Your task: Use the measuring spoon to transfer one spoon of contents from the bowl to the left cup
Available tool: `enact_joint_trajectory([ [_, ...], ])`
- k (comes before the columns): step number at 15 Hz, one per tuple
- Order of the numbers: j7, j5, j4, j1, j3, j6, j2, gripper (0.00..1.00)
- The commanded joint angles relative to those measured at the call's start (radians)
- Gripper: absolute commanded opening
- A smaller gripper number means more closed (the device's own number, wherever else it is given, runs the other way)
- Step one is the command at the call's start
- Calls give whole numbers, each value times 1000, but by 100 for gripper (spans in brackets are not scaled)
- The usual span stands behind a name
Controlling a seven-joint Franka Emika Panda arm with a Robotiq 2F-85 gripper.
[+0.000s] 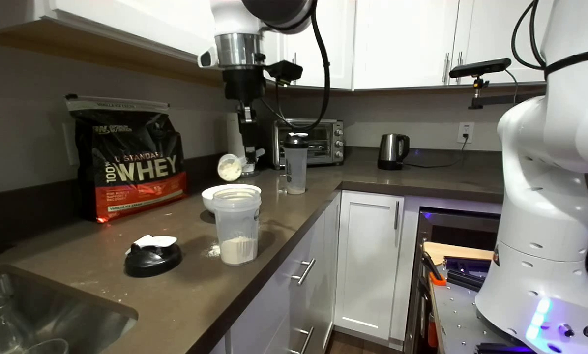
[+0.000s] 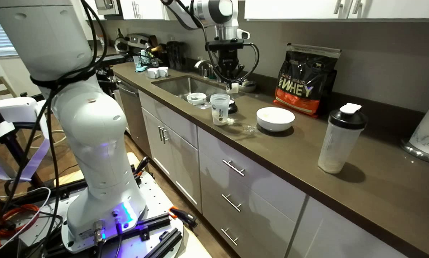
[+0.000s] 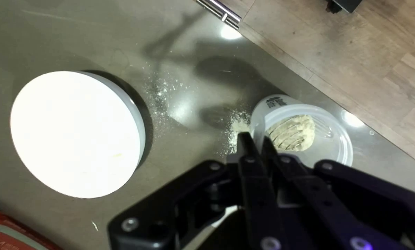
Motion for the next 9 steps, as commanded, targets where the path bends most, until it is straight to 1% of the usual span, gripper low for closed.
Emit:
enact_joint_trajectory([
  [1, 15, -29, -61, 9, 3, 34, -56, 1],
  [9, 22, -45, -93, 21, 10, 68, -74, 1],
])
